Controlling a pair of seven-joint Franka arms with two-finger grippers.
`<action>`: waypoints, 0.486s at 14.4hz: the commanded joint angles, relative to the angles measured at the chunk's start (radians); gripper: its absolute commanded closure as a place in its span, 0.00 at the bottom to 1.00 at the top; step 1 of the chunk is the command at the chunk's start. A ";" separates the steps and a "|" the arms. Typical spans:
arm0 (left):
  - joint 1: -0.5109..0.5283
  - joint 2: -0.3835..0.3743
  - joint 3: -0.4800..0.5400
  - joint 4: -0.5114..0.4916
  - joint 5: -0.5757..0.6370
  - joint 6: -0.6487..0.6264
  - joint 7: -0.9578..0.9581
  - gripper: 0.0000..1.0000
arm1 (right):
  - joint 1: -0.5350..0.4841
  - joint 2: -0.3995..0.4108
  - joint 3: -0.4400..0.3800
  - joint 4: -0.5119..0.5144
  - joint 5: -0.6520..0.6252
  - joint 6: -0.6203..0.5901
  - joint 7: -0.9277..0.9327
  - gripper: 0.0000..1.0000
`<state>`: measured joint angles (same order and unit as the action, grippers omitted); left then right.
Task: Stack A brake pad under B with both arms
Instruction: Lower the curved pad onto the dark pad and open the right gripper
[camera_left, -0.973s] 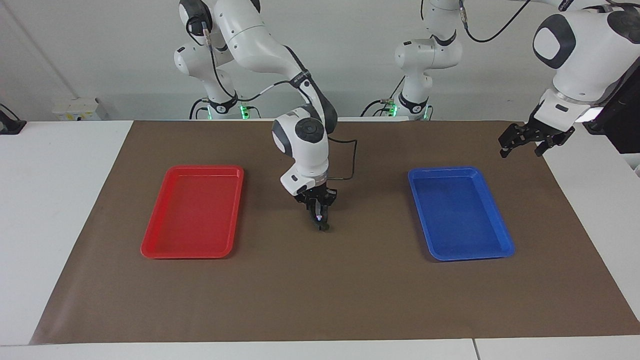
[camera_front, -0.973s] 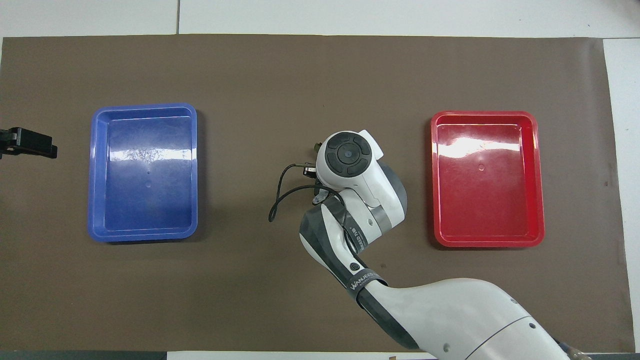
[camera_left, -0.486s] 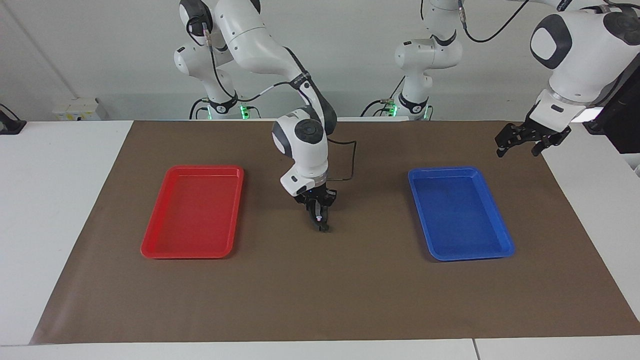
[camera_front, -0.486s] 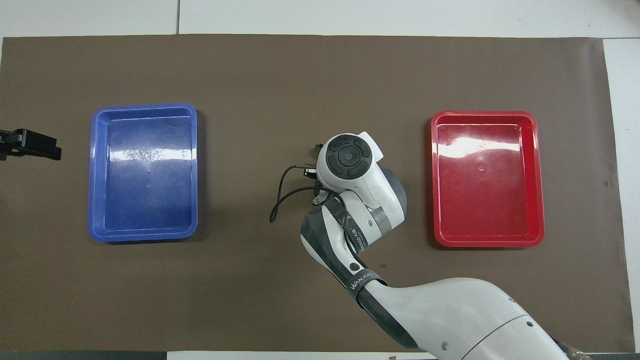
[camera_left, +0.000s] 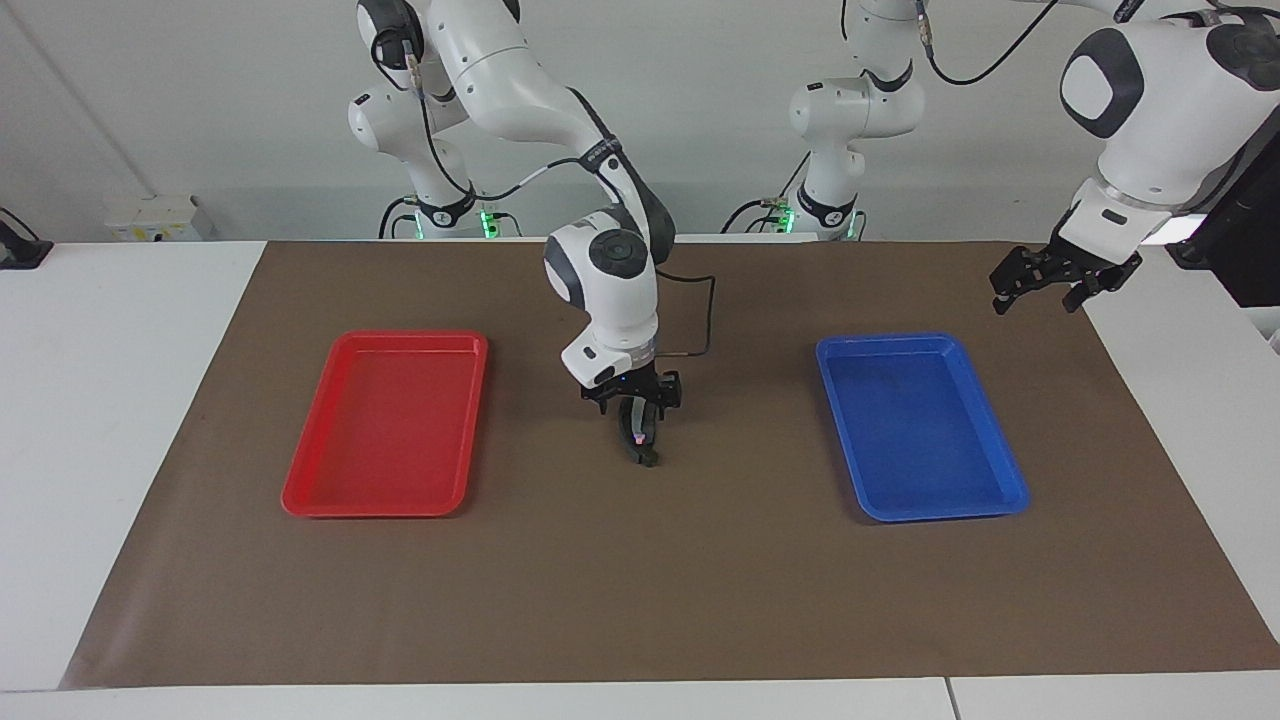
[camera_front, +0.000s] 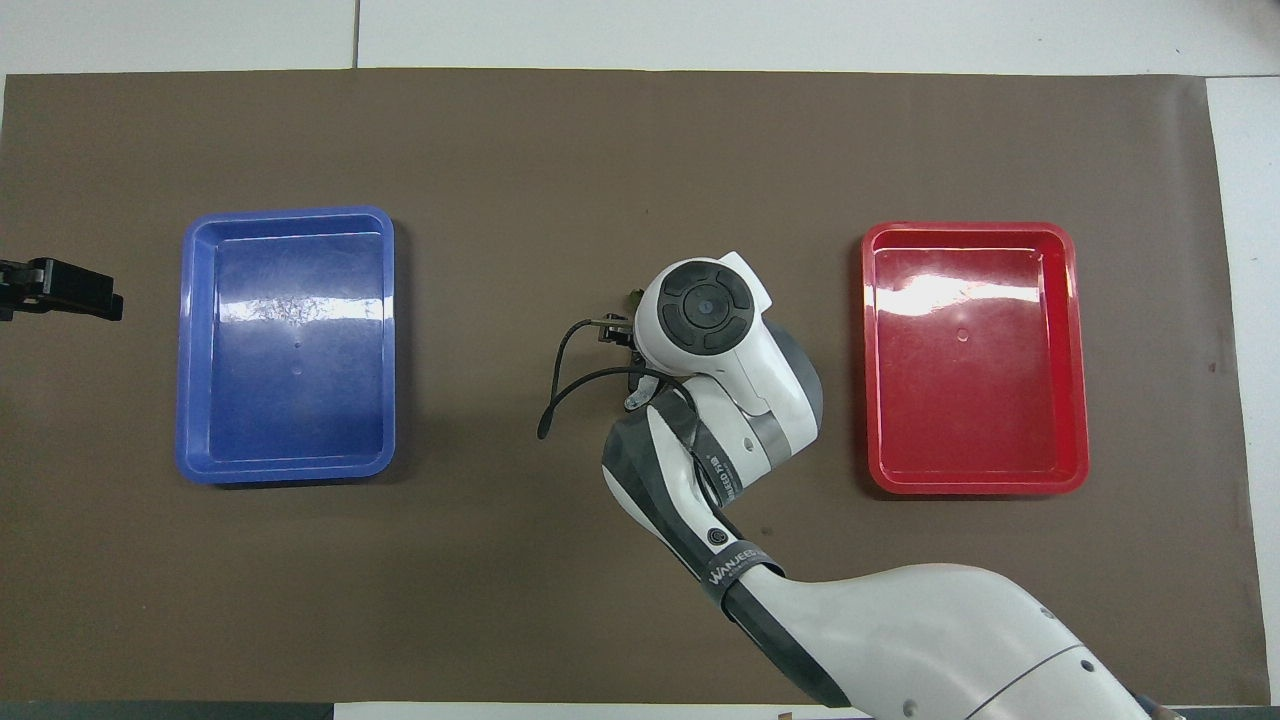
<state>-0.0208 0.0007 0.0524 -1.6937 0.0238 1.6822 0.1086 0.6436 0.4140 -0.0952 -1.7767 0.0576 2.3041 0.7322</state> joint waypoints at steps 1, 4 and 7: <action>-0.007 -0.016 0.003 -0.011 0.005 -0.009 -0.001 0.01 | -0.094 -0.111 0.002 -0.020 -0.012 -0.049 -0.022 0.00; -0.007 -0.024 0.003 -0.027 0.005 0.000 -0.001 0.01 | -0.194 -0.193 0.002 -0.021 -0.076 -0.155 -0.150 0.00; -0.007 -0.025 0.003 -0.032 0.005 0.004 -0.001 0.01 | -0.280 -0.267 0.002 -0.020 -0.116 -0.270 -0.246 0.00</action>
<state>-0.0208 0.0007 0.0524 -1.6984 0.0238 1.6822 0.1086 0.4107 0.2017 -0.1063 -1.7759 -0.0307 2.0828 0.5366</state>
